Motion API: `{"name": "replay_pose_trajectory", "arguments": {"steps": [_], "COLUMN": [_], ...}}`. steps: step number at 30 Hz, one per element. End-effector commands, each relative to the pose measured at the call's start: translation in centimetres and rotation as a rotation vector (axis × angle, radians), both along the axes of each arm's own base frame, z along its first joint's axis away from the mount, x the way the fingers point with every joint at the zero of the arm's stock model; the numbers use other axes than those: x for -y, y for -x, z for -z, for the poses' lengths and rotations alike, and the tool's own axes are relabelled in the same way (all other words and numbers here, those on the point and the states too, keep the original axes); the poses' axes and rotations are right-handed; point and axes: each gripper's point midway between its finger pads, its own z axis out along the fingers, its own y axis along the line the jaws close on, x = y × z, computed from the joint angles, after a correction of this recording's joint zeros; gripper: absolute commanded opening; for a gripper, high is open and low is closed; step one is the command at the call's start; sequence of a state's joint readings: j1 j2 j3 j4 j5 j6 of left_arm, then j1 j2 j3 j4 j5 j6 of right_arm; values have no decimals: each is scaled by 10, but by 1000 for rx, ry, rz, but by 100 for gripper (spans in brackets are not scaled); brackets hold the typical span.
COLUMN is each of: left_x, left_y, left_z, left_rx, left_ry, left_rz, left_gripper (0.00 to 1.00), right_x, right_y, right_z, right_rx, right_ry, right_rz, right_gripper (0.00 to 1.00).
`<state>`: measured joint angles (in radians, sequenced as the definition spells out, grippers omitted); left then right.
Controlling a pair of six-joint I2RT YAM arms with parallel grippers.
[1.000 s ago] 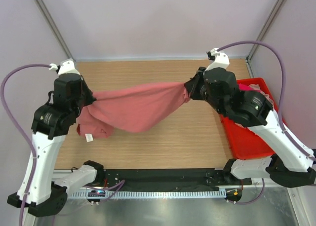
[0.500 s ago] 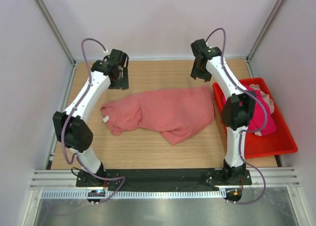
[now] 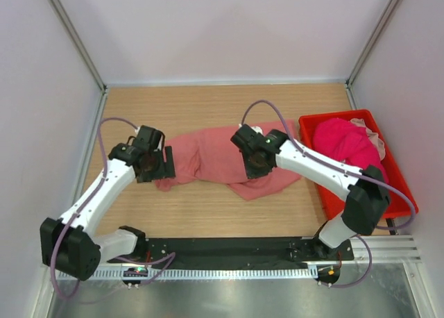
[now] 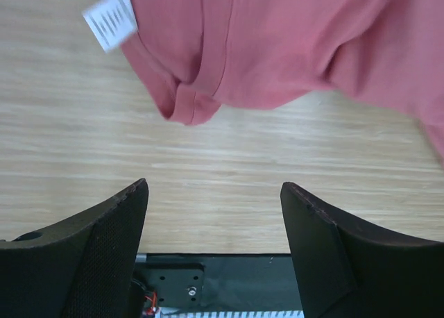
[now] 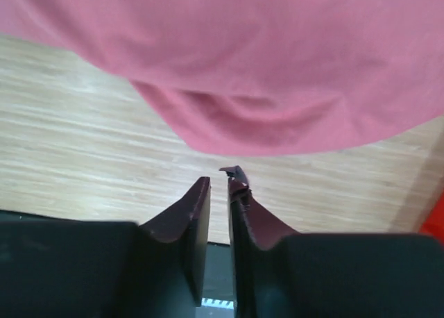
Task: Fold and stack the t-shirts
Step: Move the tshirt to the center of the board, then flatten the tshirt out
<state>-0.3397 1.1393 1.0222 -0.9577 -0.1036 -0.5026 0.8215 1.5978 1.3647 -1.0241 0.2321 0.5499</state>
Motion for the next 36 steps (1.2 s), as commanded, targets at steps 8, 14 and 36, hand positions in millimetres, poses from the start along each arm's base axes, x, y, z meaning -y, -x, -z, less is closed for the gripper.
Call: {"name": "replay_pose_trajectory", "arguments": {"steps": [8, 14, 36], "left_x": [-1, -4, -18], "left_y": [-9, -5, -1], "left_z": [50, 80, 138], "left_rx": [-140, -302, -385], "left_ry": [162, 204, 115], "left_rz": [-244, -325, -391], "left_gripper": [84, 80, 45], "right_x": [16, 15, 8], "right_y": [25, 28, 30], "right_z": [48, 79, 114], "right_rx": [-36, -104, -152], "right_ry": [-57, -79, -72], "right_rz": [65, 37, -26], "right_gripper": [47, 49, 39]}}
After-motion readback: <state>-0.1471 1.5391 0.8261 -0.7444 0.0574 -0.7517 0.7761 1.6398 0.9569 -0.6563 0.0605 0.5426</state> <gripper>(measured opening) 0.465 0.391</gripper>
